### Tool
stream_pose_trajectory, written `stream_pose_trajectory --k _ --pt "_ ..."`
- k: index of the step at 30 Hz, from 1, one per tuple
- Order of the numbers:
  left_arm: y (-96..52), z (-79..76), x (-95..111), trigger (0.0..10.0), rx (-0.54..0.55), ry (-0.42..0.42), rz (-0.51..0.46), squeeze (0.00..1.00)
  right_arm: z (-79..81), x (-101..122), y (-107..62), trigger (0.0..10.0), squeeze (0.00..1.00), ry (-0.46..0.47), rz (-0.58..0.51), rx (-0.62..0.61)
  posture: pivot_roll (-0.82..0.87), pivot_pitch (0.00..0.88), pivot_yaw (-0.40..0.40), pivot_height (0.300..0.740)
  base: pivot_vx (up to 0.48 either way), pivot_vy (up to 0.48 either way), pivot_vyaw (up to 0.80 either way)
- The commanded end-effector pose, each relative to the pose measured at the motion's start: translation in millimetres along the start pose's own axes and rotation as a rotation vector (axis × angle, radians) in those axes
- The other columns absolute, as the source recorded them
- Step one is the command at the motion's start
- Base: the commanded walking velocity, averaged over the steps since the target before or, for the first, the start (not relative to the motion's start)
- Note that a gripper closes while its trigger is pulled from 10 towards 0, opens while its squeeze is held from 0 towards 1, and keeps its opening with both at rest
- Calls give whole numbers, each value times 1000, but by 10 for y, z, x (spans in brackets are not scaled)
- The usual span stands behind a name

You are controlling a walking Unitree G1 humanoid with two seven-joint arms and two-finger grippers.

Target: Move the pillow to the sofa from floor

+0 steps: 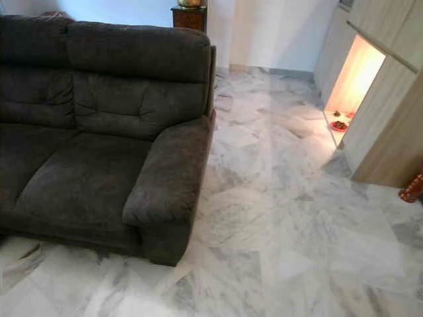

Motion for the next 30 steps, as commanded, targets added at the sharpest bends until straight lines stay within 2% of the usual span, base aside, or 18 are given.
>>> stream_pose_trajectory --k 1,13,30 --pt "79 232 202 10000 -32 -141 45 0 -66 234 40 10000 0 602 -71 -48 -70 0 44 740 0 349 0" --pt "67 242 145 10000 -29 -137 57 0 -47 196 37 10000 0 591 -60 -43 -57 0 45 740 0 352 0" --pt "57 162 94 10000 -41 -149 64 0 -83 120 23 10000 0 585 -46 -60 -57 0 37 740 0 348 0"
Point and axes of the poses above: a point about 5 cm out from each wrist's last joint towards the gripper, its own y axis pointing out of the wrist towards the gripper, its own x axis along the axis of the wrist's last joint, z = x × y, the point moved 4 cm from there along y, pointing out of the wrist towards the gripper, and after that the axes turned 14 degrees about y, right-handed, at the moved point
